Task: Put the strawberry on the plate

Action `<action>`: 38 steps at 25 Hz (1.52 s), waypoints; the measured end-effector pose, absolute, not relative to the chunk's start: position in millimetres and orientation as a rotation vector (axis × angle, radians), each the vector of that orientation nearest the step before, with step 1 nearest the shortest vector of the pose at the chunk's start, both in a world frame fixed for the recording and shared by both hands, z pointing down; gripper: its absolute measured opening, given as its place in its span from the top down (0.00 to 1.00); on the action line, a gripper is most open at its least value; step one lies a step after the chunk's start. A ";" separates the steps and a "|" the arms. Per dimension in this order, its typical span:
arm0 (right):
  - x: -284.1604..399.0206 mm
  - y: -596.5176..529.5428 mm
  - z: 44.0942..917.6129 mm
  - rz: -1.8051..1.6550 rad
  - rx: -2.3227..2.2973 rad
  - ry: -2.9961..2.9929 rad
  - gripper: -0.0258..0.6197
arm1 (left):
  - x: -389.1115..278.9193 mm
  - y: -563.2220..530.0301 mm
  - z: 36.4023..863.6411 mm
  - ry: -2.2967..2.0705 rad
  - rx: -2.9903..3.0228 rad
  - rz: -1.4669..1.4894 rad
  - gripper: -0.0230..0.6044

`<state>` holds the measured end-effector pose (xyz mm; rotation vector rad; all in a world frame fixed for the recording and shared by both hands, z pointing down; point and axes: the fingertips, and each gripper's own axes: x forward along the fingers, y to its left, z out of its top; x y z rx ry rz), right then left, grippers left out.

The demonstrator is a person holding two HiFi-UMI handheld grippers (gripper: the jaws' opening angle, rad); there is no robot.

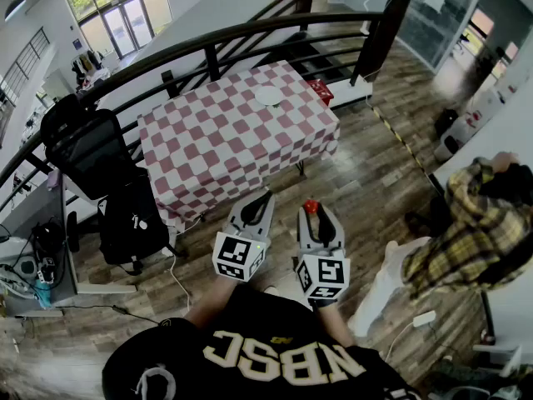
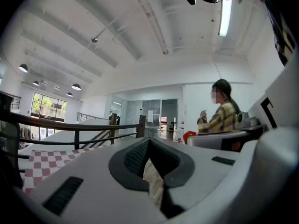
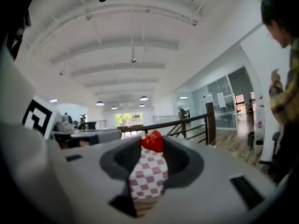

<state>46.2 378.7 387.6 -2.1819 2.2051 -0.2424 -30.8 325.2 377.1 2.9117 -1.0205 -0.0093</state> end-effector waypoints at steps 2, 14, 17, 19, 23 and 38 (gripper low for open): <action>58.6 380.9 391.1 -0.254 -2.191 2.191 0.72 | -23.9 328.4 380.1 -1.025 2.908 -0.004 0.95; 86.3 356.1 414.9 -0.296 -2.215 2.177 0.72 | 4.0 311.8 402.8 -0.992 2.916 0.073 0.95; 91.7 338.9 425.0 -0.316 -2.235 2.165 0.72 | 11.6 292.0 411.7 -0.964 2.918 0.082 0.95; 96.0 323.0 429.8 -0.324 -2.252 2.157 0.72 | 16.7 273.2 419.3 -0.951 2.916 0.095 0.95; 109.5 279.4 431.0 -0.328 -2.296 2.135 0.72 | 27.1 225.8 423.5 -0.920 2.918 0.088 0.95; 100.4 47.5 401.3 -0.253 -2.270 2.160 0.72 | 9.7 -6.0 403.6 -0.940 2.921 -0.012 0.95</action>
